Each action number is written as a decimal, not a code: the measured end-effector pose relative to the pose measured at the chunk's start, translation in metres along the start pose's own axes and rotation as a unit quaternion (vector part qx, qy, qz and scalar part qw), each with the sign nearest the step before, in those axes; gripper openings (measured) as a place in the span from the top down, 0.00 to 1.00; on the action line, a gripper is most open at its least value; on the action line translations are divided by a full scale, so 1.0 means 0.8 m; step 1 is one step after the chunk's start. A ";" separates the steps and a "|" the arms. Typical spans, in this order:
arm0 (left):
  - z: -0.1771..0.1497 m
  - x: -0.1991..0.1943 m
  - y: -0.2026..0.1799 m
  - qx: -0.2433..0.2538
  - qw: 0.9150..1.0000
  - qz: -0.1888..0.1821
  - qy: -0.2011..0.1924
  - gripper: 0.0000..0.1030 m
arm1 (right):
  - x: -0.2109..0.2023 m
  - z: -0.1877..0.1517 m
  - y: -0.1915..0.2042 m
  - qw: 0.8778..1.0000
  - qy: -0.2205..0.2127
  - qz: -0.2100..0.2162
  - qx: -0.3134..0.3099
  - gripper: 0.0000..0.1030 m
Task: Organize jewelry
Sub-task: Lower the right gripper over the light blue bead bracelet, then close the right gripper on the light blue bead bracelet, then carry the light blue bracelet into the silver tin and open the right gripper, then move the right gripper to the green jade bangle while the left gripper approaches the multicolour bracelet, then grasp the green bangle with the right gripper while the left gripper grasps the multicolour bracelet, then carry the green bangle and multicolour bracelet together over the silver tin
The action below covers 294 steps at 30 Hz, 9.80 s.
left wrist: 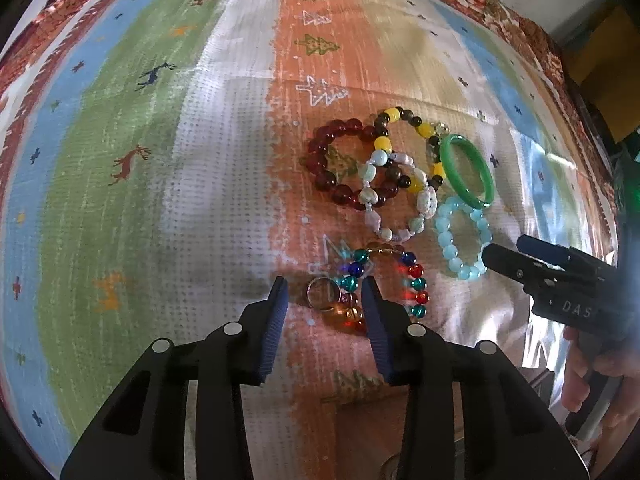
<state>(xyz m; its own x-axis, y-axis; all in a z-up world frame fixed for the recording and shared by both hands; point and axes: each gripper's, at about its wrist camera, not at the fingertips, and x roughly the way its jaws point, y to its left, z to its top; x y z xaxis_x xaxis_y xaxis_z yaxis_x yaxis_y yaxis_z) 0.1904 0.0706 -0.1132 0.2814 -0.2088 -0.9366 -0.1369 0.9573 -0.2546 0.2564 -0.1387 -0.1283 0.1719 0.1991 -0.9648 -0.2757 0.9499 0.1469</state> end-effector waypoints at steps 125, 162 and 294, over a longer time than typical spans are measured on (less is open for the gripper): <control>-0.132 -0.114 -0.083 0.085 0.987 -0.008 -0.139 0.61 | -0.179 -0.157 0.095 0.972 -0.139 0.088 -0.167 0.59; -0.041 -0.070 -0.037 0.024 0.993 0.038 -0.107 0.39 | -0.152 -0.066 0.029 0.986 -0.151 0.023 -0.061 0.41; -0.016 -0.060 -0.060 0.062 0.995 0.014 -0.080 0.91 | -0.102 -0.010 0.035 0.991 -0.101 -0.007 -0.083 0.92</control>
<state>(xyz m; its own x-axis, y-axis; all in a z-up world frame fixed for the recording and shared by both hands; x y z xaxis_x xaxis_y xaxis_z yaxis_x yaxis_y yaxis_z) 0.1712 0.0321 -0.0594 0.4288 -0.1575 -0.8895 -0.0317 0.9814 -0.1891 0.2273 -0.1303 -0.0469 0.3584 0.2457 -0.9007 -0.4214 0.9035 0.0788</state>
